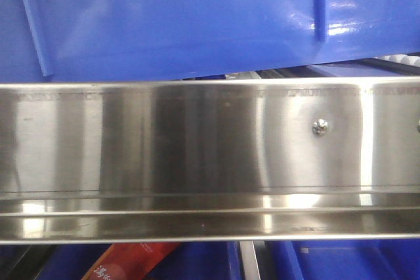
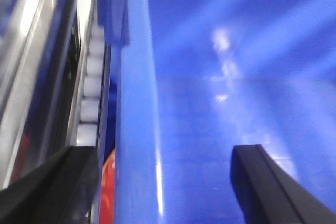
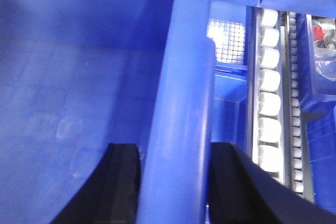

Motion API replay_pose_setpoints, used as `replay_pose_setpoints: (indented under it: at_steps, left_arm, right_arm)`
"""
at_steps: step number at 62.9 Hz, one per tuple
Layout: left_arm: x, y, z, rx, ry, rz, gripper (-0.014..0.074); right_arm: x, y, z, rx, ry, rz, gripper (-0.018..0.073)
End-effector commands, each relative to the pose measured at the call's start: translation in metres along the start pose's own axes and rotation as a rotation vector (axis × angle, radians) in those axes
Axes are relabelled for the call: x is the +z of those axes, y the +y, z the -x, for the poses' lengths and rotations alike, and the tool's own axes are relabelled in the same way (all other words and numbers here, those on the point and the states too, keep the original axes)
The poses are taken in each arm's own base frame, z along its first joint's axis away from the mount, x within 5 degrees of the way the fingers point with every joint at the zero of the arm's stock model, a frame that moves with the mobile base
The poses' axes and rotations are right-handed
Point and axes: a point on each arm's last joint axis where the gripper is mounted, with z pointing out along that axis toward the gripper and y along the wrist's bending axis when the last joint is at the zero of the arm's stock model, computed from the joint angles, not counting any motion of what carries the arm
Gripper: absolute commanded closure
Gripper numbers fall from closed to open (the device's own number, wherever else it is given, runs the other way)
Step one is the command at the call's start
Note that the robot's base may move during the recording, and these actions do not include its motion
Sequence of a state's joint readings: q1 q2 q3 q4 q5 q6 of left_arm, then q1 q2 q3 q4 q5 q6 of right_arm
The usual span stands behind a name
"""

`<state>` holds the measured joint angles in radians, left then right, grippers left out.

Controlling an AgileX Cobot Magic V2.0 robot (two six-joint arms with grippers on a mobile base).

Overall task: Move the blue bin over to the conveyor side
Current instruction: 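Close both grippers on opposite side walls of the blue bin, then lift the gripped blue bin up off the roller shelf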

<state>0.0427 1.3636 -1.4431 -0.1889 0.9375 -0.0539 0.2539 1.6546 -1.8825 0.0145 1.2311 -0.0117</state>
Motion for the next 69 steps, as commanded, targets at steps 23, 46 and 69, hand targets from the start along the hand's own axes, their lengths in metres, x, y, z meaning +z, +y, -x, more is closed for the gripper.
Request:
replay_pose_setpoints:
  at_steps: [23,46,69]
  left_arm:
    - [0.028,0.002,0.000,-0.027,0.064,0.011,0.0195]
    - [0.028,0.003,-0.003,-0.017,0.100,0.026,0.0195]
    - [0.034,0.004,-0.003,-0.019,0.099,0.028,0.0197]
  right_arm:
    - [-0.001,-0.002,0.001,-0.015,-0.010,-0.019,0.0648]
    - [-0.001,-0.002,0.001,-0.015,-0.010,-0.019,0.0648]
    - [-0.001,-0.002,0.001,-0.015,-0.010,-0.019,0.0648]
